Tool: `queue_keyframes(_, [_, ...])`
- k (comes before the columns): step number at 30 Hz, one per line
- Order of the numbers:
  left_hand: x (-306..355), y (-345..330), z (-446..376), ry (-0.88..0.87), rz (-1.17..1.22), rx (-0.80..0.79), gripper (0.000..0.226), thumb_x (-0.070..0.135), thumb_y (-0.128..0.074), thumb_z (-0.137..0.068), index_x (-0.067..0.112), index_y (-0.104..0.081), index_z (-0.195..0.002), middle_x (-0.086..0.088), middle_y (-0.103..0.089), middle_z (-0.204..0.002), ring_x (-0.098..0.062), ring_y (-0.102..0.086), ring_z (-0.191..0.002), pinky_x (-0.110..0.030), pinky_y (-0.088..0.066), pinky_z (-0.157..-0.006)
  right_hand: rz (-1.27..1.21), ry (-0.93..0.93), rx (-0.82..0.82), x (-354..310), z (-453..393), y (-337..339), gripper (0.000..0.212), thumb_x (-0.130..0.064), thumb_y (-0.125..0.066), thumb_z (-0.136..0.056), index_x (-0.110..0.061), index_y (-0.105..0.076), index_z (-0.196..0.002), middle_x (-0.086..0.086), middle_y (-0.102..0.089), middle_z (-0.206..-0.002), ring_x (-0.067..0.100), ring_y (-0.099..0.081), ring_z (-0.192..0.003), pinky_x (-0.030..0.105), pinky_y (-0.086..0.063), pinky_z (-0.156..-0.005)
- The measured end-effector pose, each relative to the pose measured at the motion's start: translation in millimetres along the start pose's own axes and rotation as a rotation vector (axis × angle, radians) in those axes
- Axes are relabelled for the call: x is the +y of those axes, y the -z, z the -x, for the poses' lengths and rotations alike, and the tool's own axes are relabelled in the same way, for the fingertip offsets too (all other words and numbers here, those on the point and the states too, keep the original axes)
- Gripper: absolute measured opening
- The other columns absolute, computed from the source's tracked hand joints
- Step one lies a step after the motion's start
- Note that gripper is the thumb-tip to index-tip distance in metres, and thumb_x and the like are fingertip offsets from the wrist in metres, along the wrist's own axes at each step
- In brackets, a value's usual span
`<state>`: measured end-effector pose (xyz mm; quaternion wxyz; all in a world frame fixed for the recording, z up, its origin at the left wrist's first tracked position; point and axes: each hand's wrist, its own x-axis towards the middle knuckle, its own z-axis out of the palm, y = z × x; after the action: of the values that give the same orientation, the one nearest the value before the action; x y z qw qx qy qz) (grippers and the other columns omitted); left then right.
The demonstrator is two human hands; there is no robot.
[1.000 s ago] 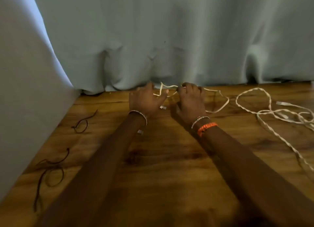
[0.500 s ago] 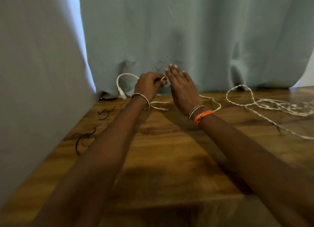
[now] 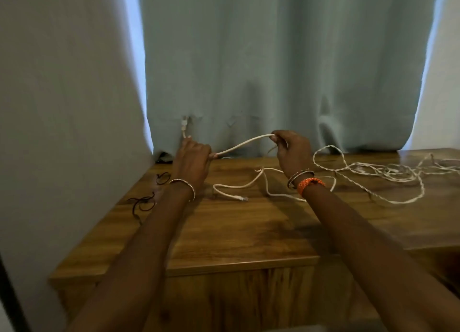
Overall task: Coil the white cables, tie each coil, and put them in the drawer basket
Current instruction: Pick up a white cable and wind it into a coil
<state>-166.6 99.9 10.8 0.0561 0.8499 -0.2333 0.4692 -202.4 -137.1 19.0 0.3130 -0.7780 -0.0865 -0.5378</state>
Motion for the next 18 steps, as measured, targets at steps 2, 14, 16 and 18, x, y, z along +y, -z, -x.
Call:
queue_keyframes(2, [-4,-6,4,0.018,-0.15,0.027,0.018,0.022,-0.059,-0.089,0.011,-0.059,-0.075,-0.012,-0.063,-0.072,-0.032,-0.059,-0.08,-0.039,-0.03,-0.104,-0.035,-0.064,0.034,8,-2,-3,0.016,-0.01,-0.06,-0.09,-0.004,-0.073,-0.097,0.013,-0.071,-0.091,0.024,-0.064,-0.082,0.019,-0.041,-0.07])
queue_keyframes(14, [-15,-55,-14,-0.082,-0.003,0.058,0.019,-0.005,-0.054,-0.072,0.008,-0.061,-0.085,-0.012,-0.062,-0.071,-0.032,-0.063,-0.072,-0.041,-0.038,-0.092,-0.18,-0.444,0.197,67,-13,-62,0.016,-0.01,-0.055,-0.092,-0.005,-0.064,-0.104,0.011,-0.066,-0.085,0.021,-0.059,-0.075,0.035,-0.051,-0.069])
queue_keyframes(16, [-9,-61,-8,0.064,0.249,-0.006,0.016,0.007,-0.048,-0.086,0.004,-0.061,-0.093,-0.019,-0.062,-0.072,-0.035,-0.061,-0.065,-0.038,-0.044,-0.063,-0.186,-0.486,0.164,73,-7,-71,0.018,-0.006,-0.056,-0.091,-0.003,-0.055,-0.108,0.01,-0.059,-0.083,0.02,-0.055,-0.074,0.026,-0.043,-0.064])
queue_keyframes(18, [-9,-65,-6,0.206,0.324,0.057,0.021,0.018,-0.046,-0.093,0.006,-0.063,-0.093,-0.019,-0.062,-0.069,-0.034,-0.06,-0.063,-0.034,-0.04,-0.055,-0.109,-0.428,0.112,78,-5,-78,0.013,-0.005,-0.06,-0.087,0.0,-0.058,-0.099,0.014,-0.061,-0.082,0.018,-0.052,-0.072,0.018,-0.033,-0.06])
